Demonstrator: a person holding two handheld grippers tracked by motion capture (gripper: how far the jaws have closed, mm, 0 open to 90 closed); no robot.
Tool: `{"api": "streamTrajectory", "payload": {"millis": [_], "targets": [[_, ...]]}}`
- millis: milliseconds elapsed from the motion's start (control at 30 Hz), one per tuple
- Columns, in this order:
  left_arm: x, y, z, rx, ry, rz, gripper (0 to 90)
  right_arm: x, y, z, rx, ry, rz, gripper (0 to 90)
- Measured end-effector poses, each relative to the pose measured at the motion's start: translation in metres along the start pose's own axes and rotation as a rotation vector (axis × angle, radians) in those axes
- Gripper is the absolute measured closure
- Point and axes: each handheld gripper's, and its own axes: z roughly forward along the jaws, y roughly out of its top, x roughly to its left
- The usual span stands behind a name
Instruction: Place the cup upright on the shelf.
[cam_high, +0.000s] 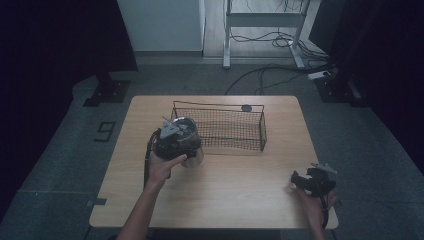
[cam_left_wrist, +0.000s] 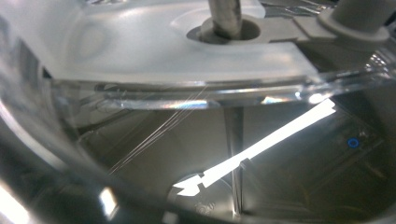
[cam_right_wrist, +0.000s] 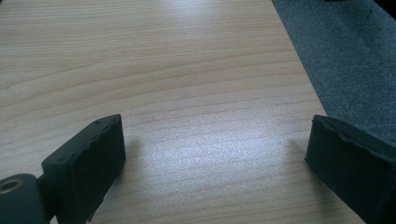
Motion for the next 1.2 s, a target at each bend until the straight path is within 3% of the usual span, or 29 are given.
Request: {"api": "streamTrajectory", "payload": {"millis": [567, 933, 1200], "targets": [[0.014, 0.018, 0.007, -0.016, 0.005, -0.034, 4.2, 0.0, 0.0, 0.0, -0.002, 0.0, 0.0, 4.6], [0.015, 0.033, 0.012, -0.036, -0.002, -0.029, 4.2, 0.0, 0.0, 0.0, -0.002, -0.001, 0.0, 5.0], [0.012, 0.045, 0.016, -0.049, -0.005, 0.005, 4.2, 0.0, 0.0, 0.0, -0.004, -0.001, -0.002, 5.2]]}}
